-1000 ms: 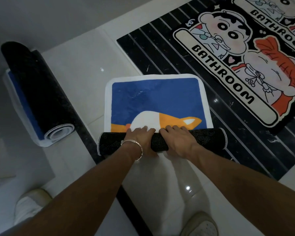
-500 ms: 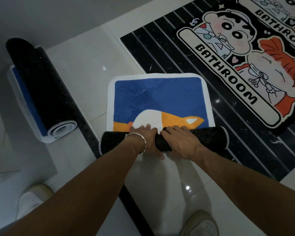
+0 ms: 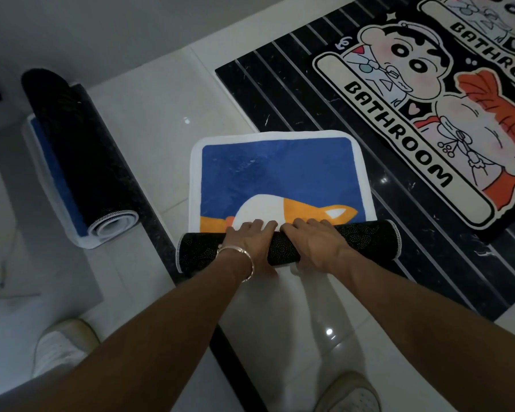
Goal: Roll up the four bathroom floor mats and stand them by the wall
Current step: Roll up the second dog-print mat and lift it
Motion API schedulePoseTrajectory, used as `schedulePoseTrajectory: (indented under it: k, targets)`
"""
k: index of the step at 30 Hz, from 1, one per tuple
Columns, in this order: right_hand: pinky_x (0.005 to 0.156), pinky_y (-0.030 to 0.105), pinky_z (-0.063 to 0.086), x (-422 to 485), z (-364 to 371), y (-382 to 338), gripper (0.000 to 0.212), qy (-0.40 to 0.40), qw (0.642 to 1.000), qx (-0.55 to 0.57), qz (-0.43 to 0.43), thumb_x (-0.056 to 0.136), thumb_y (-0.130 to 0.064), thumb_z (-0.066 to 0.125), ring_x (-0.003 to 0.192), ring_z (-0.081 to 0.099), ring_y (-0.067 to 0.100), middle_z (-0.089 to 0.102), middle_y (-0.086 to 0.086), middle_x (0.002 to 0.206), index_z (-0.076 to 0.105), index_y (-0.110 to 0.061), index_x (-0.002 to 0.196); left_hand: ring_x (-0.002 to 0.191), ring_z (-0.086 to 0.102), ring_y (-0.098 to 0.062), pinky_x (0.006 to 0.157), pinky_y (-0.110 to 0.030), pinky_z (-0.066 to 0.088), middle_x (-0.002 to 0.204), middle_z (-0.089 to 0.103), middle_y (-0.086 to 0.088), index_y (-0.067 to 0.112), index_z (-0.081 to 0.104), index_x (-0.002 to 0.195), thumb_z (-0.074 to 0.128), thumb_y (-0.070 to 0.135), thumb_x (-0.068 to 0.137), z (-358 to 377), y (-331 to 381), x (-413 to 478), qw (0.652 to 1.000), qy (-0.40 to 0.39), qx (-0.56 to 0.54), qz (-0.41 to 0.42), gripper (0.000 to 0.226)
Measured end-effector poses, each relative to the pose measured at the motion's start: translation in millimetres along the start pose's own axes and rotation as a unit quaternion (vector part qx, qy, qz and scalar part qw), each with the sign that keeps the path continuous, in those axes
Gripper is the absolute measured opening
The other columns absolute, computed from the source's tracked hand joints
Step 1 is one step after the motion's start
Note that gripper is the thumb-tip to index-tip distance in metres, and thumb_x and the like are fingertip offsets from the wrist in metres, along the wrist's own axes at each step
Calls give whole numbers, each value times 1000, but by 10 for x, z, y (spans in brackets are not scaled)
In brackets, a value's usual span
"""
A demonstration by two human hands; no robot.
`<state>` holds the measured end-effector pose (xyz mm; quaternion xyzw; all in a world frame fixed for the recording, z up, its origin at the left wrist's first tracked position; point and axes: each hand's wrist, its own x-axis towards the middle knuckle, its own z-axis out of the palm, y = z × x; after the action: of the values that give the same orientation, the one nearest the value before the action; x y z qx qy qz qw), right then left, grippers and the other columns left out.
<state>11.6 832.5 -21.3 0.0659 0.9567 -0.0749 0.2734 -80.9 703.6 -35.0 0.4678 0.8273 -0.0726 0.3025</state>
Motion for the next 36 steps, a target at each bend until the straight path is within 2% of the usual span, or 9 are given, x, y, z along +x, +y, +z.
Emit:
schedulePoseTrajectory:
  k: [2,5,8,11,19,25,30,34,36]
  targets:
    - [75,34,37,46,-30,25,61,-42,999,32,-8,72,-36,74,98,55,26,56,4,110,44,-19,123,116,47,-27,102,-49,34,127,47,-6,22,35,131,68,43,76,77,-3,-43,998,45,37,11,67]
    - [78,34,46,64,-56,43,66,-70,995,76,-7,69,-41,76,98,58,23,58,1,110,46,-21,124,110,50,-28,99,-48,36,118,50,-7,21,41,123,68,38,77,47,6,-35,999,31,24,5,56]
    - [93,39,38,-20,8,47,76,17,1000,23,7,71,-45,71,109,51,25,50,2,118,37,-23,136,103,55,-27,95,-45,40,112,54,-5,23,44,118,68,43,74,-43,-3,9,1000,18,1,5,54]
    - [92,40,35,-125,149,7,69,81,996,-29,32,76,-42,64,108,49,28,50,4,120,35,-22,135,99,57,-26,93,-42,41,108,56,-5,23,46,115,69,43,73,-78,-27,31,1000,7,-9,9,52]
    - [78,35,43,54,-114,150,60,-33,995,84,29,70,-38,74,98,58,27,58,5,110,47,-20,119,109,50,-31,95,-47,36,121,50,-8,21,32,134,59,34,83,71,33,-69,991,109,77,-3,60]
    - [93,40,33,-80,138,-27,60,87,994,-36,59,73,-41,64,103,49,28,52,5,115,39,-20,124,99,58,-29,75,-37,40,108,57,-7,20,42,116,70,33,75,-167,4,8,1000,15,12,2,52]
    - [84,36,38,29,-47,28,58,15,999,10,50,72,-41,71,102,56,30,58,6,112,44,-17,117,111,49,-31,92,-44,37,124,47,-9,22,27,138,67,35,78,8,64,-71,995,79,54,-8,73]
    - [85,33,47,60,-142,83,66,-85,992,90,35,65,-46,78,100,58,25,61,3,112,48,-18,116,104,53,-31,89,-43,39,116,50,-9,21,36,124,70,36,76,11,70,-69,997,58,46,-7,61]
    - [89,35,42,12,-95,47,76,-55,994,86,46,61,-49,79,103,54,25,56,3,113,45,-19,121,102,55,-30,86,-42,40,112,52,-8,21,39,119,72,36,73,-62,75,-43,1000,22,19,-6,59]
